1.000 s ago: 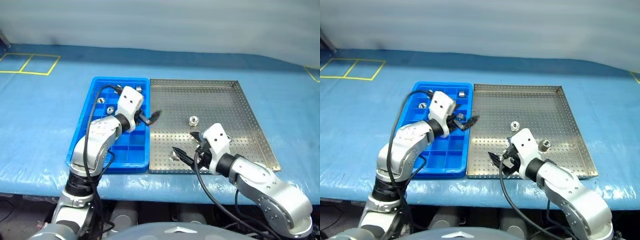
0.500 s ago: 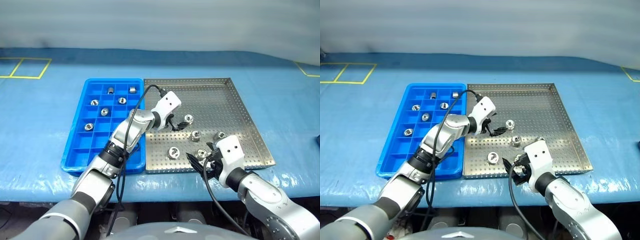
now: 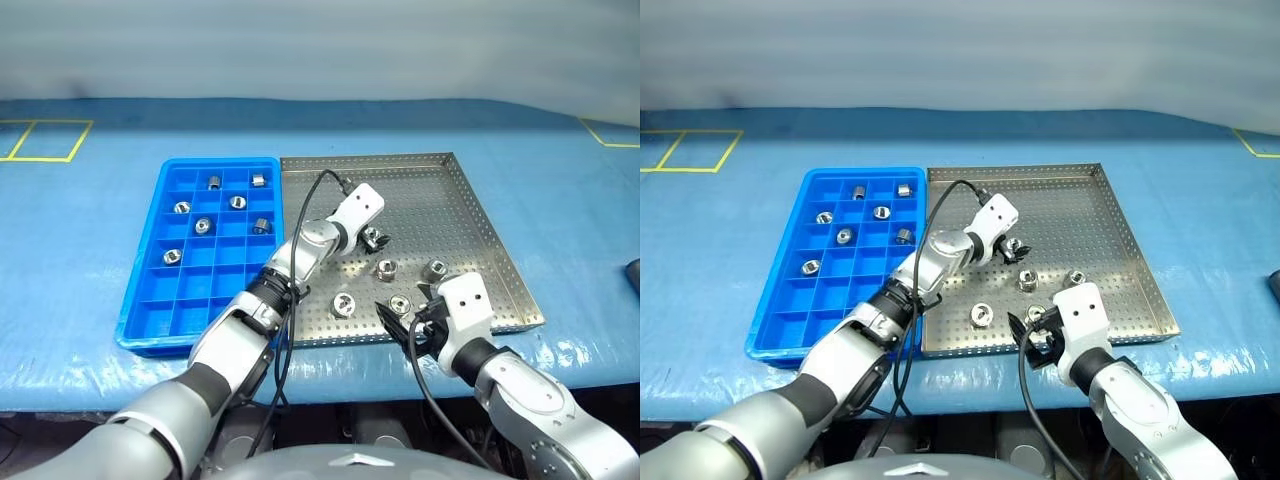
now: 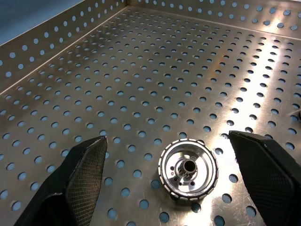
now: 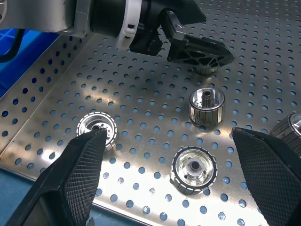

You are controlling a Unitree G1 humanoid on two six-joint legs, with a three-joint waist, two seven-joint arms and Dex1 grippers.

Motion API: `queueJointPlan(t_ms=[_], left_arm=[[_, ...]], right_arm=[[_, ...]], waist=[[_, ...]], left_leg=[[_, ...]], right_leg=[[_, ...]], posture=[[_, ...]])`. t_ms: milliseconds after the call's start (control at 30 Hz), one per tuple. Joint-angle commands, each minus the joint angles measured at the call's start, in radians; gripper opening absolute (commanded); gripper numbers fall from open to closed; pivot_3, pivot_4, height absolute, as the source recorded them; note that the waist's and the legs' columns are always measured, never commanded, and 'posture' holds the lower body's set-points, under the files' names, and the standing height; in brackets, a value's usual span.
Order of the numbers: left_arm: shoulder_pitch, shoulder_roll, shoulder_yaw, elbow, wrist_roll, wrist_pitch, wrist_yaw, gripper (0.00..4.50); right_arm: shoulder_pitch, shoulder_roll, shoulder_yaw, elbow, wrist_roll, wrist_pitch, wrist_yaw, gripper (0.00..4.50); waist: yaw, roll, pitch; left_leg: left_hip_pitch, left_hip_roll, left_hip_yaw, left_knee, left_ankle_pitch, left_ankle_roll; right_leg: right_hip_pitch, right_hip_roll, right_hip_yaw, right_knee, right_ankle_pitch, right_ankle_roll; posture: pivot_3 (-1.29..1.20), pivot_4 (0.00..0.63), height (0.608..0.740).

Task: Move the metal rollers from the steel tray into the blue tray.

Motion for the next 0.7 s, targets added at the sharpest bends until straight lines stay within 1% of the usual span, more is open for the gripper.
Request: queueJointPlan(t_ms=[33, 100, 200, 300, 400, 433, 567, 700], left_arm=[[-0.045, -0.032, 0.007, 0.072, 0.030, -0.055, -0.003, 4.48], [-0.051, -0.036, 0.005, 0.100, 0.045, -0.067, 0.001, 4.48], [-0.055, -0.035, 0.004, 0.128, 0.064, -0.066, 0.010, 3.89], [-0.050, -0.034, 0.017, 0.121, 0.063, -0.073, -0.004, 2.91], [-0.038, -0.030, 0.048, 0.076, 0.034, -0.083, -0.018, 1.88], [-0.034, -0.028, 0.057, 0.055, 0.026, -0.081, -0.023, 1.67], [-0.018, -0.015, 0.089, -0.043, 0.009, -0.054, -0.030, 1.67], [0.032, 0.023, 0.150, -0.285, -0.035, 0.032, -0.013, 1.67]], right_arm=[[-0.010, -0.003, -0.006, -0.044, -0.005, -0.019, -0.001, 4.50], [-0.011, -0.004, -0.008, -0.045, -0.005, -0.019, 0.000, 4.50], [-0.010, -0.005, -0.014, -0.045, -0.003, -0.022, -0.002, 4.50], [-0.011, -0.004, -0.013, -0.045, -0.003, -0.022, -0.002, 4.50], [-0.020, -0.003, -0.002, -0.041, -0.004, -0.020, 0.001, 4.50], [-0.025, -0.004, 0.001, -0.038, -0.003, -0.019, 0.003, 4.50], [-0.042, -0.007, 0.011, -0.030, -0.002, -0.016, 0.009, 4.50], [-0.087, -0.016, 0.032, -0.010, 0.000, -0.013, 0.025, 4.50]], waist=[[-0.002, 0.000, 0.000], [-0.004, 0.000, 0.000], [-0.005, 0.000, 0.000], [-0.006, 0.000, 0.000], [-0.007, 0.000, 0.000], [-0.008, 0.000, 0.000], [-0.005, 0.000, 0.000], [-0.006, 0.000, 0.000]], left_leg=[[0.000, 0.000, 0.000, 0.000, 0.000, 0.000], [0.000, 0.000, 0.000, 0.000, 0.000, 0.000], [0.000, 0.000, 0.000, 0.000, 0.000, 0.000], [0.000, 0.000, 0.000, 0.000, 0.000, 0.000], [0.000, 0.001, 0.000, 0.000, 0.000, 0.000], [0.000, 0.001, 0.000, 0.000, 0.000, 0.000], [-0.001, 0.001, 0.000, 0.000, 0.000, 0.000], [-0.002, 0.002, 0.000, 0.000, 0.000, 0.000]], right_leg=[[0.000, 0.000, 0.000, 0.000, 0.000, 0.000], [0.000, 0.000, 0.000, 0.000, 0.000, 0.000], [0.000, 0.000, 0.000, 0.000, 0.001, 0.000], [0.000, 0.000, 0.000, 0.000, 0.002, 0.002], [0.000, 0.000, 0.000, 0.000, 0.002, 0.002], [0.000, 0.000, 0.000, 0.000, 0.002, 0.002], [-0.001, 0.000, 0.000, 0.000, 0.004, 0.000], [-0.002, 0.000, 0.000, 0.000, 0.005, 0.000]], posture=[[-0.06, 0.150, 0.740], [-0.06, 0.150, 0.740], [-0.06, 0.150, 0.740], [-0.06, 0.150, 0.740], [-0.05, 0.150, 0.740], [-0.04, 0.150, 0.740], [-0.03, 0.150, 0.740], [0.01, 0.150, 0.740]])
